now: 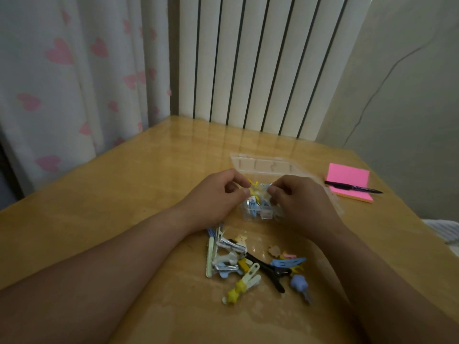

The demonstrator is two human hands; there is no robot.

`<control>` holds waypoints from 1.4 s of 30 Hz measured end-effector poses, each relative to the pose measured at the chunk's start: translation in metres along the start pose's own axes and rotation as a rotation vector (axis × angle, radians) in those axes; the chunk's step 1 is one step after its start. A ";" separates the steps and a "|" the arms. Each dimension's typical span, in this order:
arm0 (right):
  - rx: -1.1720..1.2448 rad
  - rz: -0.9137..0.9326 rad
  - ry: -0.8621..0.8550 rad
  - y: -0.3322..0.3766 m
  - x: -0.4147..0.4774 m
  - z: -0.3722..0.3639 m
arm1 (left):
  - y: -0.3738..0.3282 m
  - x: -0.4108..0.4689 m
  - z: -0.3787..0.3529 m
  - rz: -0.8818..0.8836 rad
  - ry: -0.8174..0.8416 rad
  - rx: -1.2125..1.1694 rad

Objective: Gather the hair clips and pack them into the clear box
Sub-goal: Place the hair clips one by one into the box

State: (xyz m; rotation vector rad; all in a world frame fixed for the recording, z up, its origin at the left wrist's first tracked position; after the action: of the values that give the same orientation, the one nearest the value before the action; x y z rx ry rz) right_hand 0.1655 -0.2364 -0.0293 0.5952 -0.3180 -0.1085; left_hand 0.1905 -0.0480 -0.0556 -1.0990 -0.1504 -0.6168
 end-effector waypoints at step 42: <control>0.148 -0.062 0.027 -0.008 -0.016 0.053 | -0.007 0.000 0.014 0.007 -0.011 0.163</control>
State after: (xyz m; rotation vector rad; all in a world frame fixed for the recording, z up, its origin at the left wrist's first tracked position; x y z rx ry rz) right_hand 0.1327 -0.2686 0.0030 0.7532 -0.2830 -0.1374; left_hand 0.1888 -0.0381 -0.0435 -0.9450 -0.2035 -0.5819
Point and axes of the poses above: each hand's wrist, its own x-axis towards the middle knuckle, its own z-axis out of the back of the hand, y = z × x, the point moved 9 cm from there along x, towards the middle knuckle, and after that the axes turned 8 degrees about -z, right-handed, at the moved point
